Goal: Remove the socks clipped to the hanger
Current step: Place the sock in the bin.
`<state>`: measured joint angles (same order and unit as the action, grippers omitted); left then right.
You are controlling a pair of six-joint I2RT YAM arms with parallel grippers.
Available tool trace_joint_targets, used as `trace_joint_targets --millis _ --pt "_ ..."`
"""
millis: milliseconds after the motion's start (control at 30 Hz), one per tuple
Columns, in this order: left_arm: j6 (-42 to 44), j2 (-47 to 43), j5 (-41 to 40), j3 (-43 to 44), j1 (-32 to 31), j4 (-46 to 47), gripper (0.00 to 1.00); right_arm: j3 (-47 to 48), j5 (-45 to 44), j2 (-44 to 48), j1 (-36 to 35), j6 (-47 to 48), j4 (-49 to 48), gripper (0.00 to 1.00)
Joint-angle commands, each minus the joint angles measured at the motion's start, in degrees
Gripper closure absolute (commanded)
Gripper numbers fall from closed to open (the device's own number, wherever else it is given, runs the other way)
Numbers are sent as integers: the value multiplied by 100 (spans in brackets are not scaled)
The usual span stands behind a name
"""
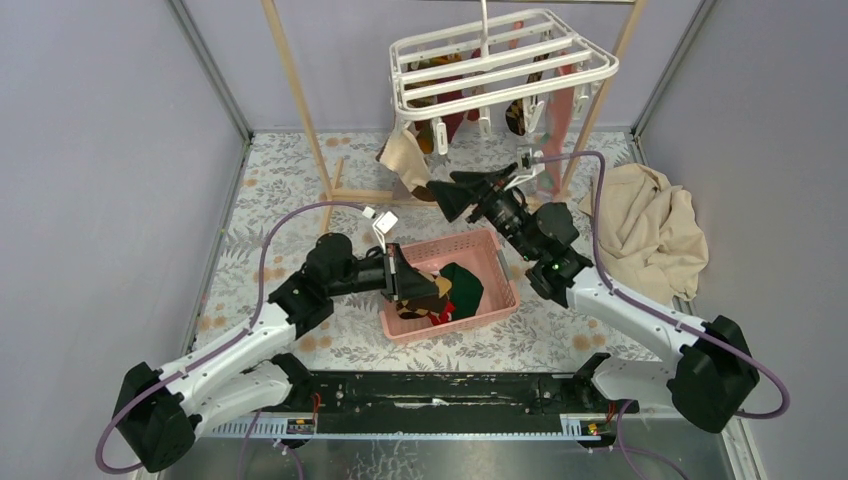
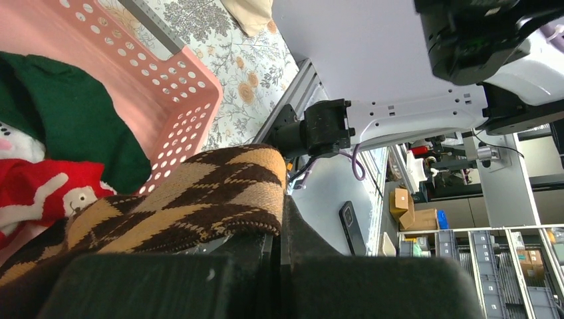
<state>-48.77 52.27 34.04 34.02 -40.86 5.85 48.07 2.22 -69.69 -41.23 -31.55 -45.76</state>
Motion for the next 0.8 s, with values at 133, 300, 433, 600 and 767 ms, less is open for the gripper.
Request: trace_joint_targets --millis 133,300,433,600,767 --pt "-47 503 -246 -18 -61 1064 100 -902 -187 694 34 -66 114 8" --pt "-9 889 -531 -173 -73 1345 100 -1335 -195 1163 36 29 472 7" --pt "11 1344 -609 -227 -117 1650 94 -1580 -359 1465 36 141 762 6" --pt "108 1782 -791 -207 -206 1661 69 -1678 -417 1692 36 251 1057 6" --pt "235 1924 -945 -198 -299 1492 46 -1700 -478 1806 41 377 1278 6"
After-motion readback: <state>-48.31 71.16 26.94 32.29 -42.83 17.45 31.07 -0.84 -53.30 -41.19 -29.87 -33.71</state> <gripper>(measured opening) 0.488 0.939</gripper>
